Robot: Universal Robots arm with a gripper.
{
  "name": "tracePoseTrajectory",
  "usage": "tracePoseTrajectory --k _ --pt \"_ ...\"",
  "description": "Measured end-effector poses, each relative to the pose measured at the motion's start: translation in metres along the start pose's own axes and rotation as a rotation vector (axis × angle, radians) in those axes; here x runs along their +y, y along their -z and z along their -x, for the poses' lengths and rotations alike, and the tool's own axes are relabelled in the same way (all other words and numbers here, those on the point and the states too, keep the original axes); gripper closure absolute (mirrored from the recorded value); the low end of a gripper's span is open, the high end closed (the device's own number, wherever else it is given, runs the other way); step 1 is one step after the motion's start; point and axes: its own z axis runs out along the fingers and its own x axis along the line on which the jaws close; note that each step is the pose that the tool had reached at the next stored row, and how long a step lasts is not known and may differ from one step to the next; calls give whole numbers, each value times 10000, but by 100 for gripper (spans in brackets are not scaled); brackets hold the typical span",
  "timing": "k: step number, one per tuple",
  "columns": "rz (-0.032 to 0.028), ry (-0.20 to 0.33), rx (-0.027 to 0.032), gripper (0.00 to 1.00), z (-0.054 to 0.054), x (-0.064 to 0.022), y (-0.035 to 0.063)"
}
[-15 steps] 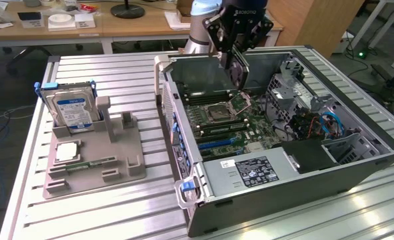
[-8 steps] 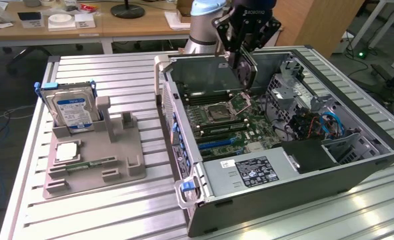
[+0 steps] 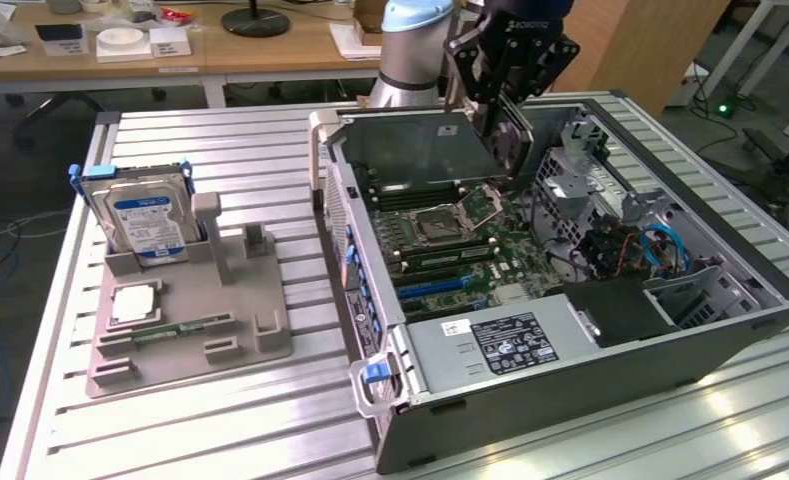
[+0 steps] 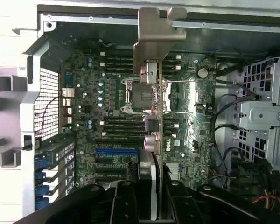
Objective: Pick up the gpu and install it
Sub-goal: 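Pick up the gpu and move the gpu toward the slot, then insert the gpu into the slot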
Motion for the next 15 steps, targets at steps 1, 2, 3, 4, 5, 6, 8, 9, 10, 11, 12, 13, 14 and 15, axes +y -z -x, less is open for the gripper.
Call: tracePoseTrajectory --k 1,2,3,4,5,6,8,9,10,11,12,13,14,15 --pt "0 -1 0 72 18 0 0" --pt "0 -2 0 72 37 0 -1" --pt "-2 -2 1 72 47 -1 0" --pt "0 -2 0 72 48 -1 -1" --pt "-1 -1 0 72 49 -1 -1" --pt "0 -1 0 72 49 0 -1" --pt "0 -2 0 72 49 0 -1" --pt "-1 -2 0 72 49 0 -1" --pt "0 -2 0 72 49 0 -1" --pt "0 -2 0 72 49 0 -1" --pt "0 -2 0 72 49 0 -1" --pt "0 -2 0 72 49 0 -1" --pt "0 -1 0 72 49 0 -1" --pt "0 2 0 72 49 0 -1"
